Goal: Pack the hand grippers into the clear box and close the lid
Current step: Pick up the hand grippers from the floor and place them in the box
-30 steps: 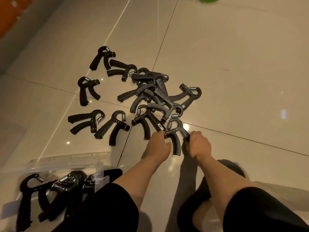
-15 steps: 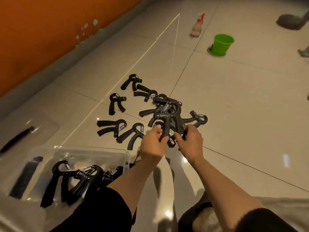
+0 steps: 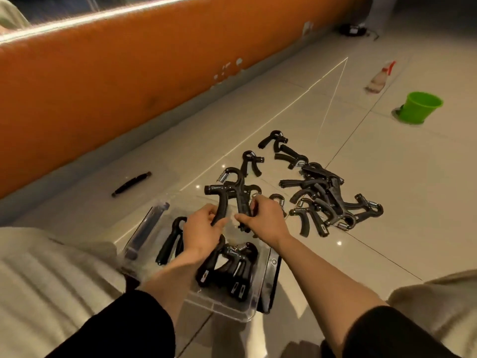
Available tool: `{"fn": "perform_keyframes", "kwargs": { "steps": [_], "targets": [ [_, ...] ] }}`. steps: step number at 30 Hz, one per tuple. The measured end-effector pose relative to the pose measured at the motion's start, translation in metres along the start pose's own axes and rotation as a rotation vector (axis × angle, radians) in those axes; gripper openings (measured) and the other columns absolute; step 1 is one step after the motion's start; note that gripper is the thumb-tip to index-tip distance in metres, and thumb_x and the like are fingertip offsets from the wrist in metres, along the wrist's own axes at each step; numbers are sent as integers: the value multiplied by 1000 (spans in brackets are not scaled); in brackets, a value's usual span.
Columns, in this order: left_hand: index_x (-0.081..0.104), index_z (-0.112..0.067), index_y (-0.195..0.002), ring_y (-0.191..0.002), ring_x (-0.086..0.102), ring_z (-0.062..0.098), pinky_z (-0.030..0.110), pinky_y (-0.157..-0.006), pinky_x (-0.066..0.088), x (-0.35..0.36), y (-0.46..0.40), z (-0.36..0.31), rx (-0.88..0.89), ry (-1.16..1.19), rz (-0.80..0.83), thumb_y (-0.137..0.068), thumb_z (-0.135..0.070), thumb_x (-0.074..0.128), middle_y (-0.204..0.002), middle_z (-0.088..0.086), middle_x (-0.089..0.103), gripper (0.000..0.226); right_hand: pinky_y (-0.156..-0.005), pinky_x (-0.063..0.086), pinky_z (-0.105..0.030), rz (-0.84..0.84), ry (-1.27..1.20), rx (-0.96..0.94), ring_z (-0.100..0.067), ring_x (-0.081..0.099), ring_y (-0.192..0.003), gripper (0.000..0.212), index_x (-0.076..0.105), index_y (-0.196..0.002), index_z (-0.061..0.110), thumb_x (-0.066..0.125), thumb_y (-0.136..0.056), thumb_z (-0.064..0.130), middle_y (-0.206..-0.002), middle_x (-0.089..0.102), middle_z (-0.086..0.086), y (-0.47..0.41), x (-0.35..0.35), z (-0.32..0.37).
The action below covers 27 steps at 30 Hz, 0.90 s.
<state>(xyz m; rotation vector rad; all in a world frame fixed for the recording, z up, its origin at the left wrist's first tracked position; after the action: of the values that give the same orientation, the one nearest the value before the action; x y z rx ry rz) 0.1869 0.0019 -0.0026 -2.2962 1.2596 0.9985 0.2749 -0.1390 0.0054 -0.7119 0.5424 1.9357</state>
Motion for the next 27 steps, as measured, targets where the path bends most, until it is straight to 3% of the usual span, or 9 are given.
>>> {"fn": "perform_keyframes", "kwargs": {
  "steps": [4,7,10,13,15,18,22,24,27],
  "targets": [
    [61,-21,-97,-78,59,14,28,-71,47,-13,11,47,-111,-88,85,-85,-28,67,-78,-8,59,15,-67,47,-35,188,39,-10,-18,57,-68,29,58,-72,12,73,-77,36,-69,61,-3,7,41,8],
    [55,-24,-94,-82,60,15,33,-82,52,-7,21,71,-158,-177,231,-86,-29,65,-80,-7,59,13,-71,49,-32,215,104,-31,-13,58,-68,28,65,-71,10,65,-85,35,-70,65,-1,12,55,4],
    [53,-24,-86,-74,56,12,27,-73,46,0,25,84,-132,-268,339,-86,-30,64,-73,-7,57,12,-70,50,-33,204,187,-12,-15,58,-70,25,66,-76,11,59,-89,32,-71,64,0,19,58,-7],
    [44,-21,-79,-74,49,15,25,-66,34,12,22,86,-46,-398,442,-86,-31,61,-64,-9,43,21,-73,49,-34,192,375,-27,-25,62,-84,17,65,-90,9,57,-89,24,-89,68,-8,30,57,-19],
    [45,-18,-81,-77,50,17,25,-62,33,23,21,85,-7,-415,521,-84,-28,61,-68,-6,44,19,-73,46,-32,148,451,-92,-27,61,-87,13,64,-93,8,55,-87,15,-96,65,-10,38,56,-19],
    [48,-18,-87,-83,52,18,25,-69,37,41,20,83,42,-457,603,-83,-27,62,-81,-1,52,17,-68,42,-32,165,513,-164,-26,55,-89,11,64,-88,5,54,-82,6,-93,60,-10,50,64,-20],
    [45,-19,-88,-88,56,21,30,-75,41,63,20,81,73,-519,660,-85,-27,61,-86,0,51,18,-73,49,-30,109,594,-288,-24,58,-90,3,68,-67,11,68,-64,9,-74,65,-1,70,70,-21],
    [50,-17,-91,-97,60,24,30,-79,44,72,20,81,72,-519,675,-85,-27,61,-90,4,57,17,-83,50,-30,12,565,-274,-25,63,-96,10,71,-69,11,72,-58,11,-77,70,-1,77,63,-24],
    [55,-14,-108,-105,59,23,31,-86,45,83,19,83,56,-524,686,-86,-28,61,-109,5,63,27,-102,41,-40,-95,480,-160,-34,57,-117,42,69,-104,2,74,-63,12,-114,67,-15,84,52,-36]
  ]
}}
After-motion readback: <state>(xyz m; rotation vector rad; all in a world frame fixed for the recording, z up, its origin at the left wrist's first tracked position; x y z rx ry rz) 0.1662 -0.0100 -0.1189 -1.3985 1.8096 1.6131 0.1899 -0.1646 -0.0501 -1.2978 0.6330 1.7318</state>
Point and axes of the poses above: each hand's wrist, its own y-axis away from the middle knuckle, its own x-axis out of the palm, z = x × y, the point moved 8 cm from there along -y, towards the middle knuckle
